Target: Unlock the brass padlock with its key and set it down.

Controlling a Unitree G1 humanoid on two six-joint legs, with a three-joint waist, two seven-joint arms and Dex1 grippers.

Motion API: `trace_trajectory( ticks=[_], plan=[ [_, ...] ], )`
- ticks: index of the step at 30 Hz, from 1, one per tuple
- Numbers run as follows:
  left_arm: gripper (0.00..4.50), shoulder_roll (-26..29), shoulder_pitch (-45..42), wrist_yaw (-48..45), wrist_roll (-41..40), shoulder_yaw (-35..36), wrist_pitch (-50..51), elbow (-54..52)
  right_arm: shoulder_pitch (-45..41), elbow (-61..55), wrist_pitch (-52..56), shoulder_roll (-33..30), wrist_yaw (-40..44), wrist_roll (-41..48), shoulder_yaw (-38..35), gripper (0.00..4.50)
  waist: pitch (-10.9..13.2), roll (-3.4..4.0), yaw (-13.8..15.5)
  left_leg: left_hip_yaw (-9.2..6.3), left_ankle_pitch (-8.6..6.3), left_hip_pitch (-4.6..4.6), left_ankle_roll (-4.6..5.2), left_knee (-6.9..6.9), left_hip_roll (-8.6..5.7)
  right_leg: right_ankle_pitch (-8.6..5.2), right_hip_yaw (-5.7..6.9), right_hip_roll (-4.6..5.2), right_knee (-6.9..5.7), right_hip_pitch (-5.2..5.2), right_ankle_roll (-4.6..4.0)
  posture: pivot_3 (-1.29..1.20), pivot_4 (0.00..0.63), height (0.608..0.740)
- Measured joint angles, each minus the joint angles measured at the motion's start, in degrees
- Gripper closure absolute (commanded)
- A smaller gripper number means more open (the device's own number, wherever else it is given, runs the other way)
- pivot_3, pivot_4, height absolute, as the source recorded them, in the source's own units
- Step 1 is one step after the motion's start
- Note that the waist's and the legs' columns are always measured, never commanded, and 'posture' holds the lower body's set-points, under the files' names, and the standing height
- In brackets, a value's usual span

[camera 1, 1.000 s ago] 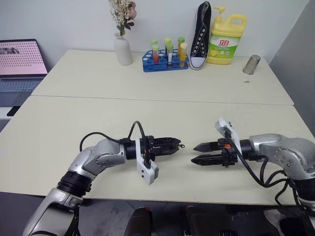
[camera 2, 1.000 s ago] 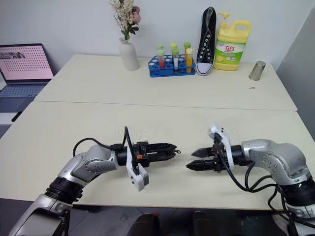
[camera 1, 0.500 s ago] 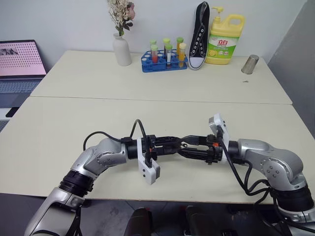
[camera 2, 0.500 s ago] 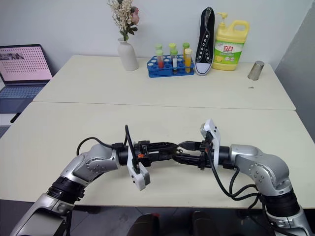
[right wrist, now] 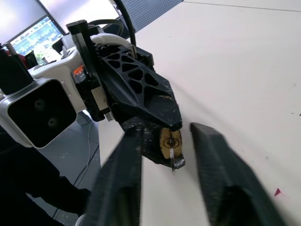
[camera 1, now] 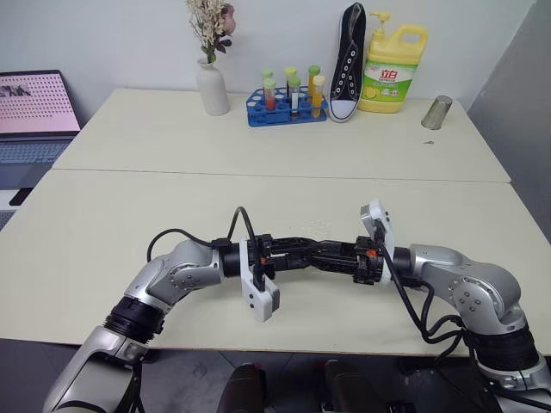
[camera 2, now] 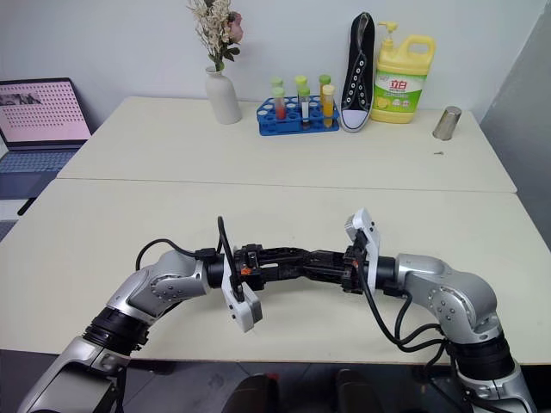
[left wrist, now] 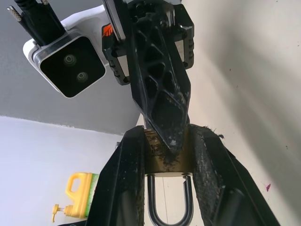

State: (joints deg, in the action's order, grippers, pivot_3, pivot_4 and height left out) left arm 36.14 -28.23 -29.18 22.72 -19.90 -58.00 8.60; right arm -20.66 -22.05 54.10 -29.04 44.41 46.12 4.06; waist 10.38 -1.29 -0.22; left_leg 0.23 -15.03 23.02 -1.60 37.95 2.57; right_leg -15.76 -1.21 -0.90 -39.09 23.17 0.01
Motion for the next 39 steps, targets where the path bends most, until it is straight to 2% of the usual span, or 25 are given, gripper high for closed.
trace_trajectory(
  ticks=[1,18,20,28,36,39],
  plan=[
    [3.52,0.03,0.01,-0.19,-0.37,-0.09,-0.07,0.02,-0.11,0.0,-0.18,-0.19,0.46,-0.28,0.05,4.37,0.0,0.0,0.0,0.0,0.0,0.0,0.0,0.0,0.0,0.0,0.0,0.0,0.0,0.0,0.0,0.0,0.15,0.74],
    [3.52,0.81,0.96,-3.62,-5.66,-0.91,0.1,-0.1,-1.42,2.31,-0.49,-0.78,4.34,-0.35,1.37,4.37,0.0,0.0,-0.02,-0.01,0.0,-0.01,0.0,0.0,0.01,0.0,0.01,0.0,-0.01,0.0,-0.01,0.0,0.15,0.74],
    [2.82,0.98,0.99,-4.33,-6.75,-1.08,0.26,-0.11,-1.45,2.31,-0.49,-0.72,4.39,-0.32,1.49,4.37,0.0,0.0,0.0,-0.01,0.0,0.0,0.0,0.01,0.0,0.0,0.01,0.0,-0.01,0.0,-0.01,0.0,0.15,0.74],
    [0.46,2.21,3.02,-7.02,-12.78,-1.02,3.2,-4.05,-1.46,2.4,-1.05,-0.4,4.96,-0.51,1.49,4.37,0.0,0.0,-0.07,-0.02,0.0,-0.01,0.0,0.01,0.01,0.0,0.0,0.0,-0.02,0.0,-0.01,0.0,0.15,0.74],
    [0.45,2.57,8.14,-8.53,-19.65,1.05,14.56,-12.44,-2.69,6.78,-3.97,-0.08,3.14,-4.58,1.43,4.37,0.0,0.0,-0.06,-0.03,0.0,-0.02,0.0,0.02,0.01,0.0,0.0,-0.01,-0.03,0.0,0.0,0.0,0.15,0.74],
    [1.01,1.86,9.17,-8.48,-23.26,3.22,21.07,-13.8,-2.72,6.82,-4.66,-0.29,3.11,-4.65,1.29,4.37,0.0,0.0,-0.07,-0.04,0.0,-0.02,0.0,0.02,0.02,0.0,0.0,-0.01,-0.04,0.0,0.0,0.0,0.15,0.74]
  ],
)
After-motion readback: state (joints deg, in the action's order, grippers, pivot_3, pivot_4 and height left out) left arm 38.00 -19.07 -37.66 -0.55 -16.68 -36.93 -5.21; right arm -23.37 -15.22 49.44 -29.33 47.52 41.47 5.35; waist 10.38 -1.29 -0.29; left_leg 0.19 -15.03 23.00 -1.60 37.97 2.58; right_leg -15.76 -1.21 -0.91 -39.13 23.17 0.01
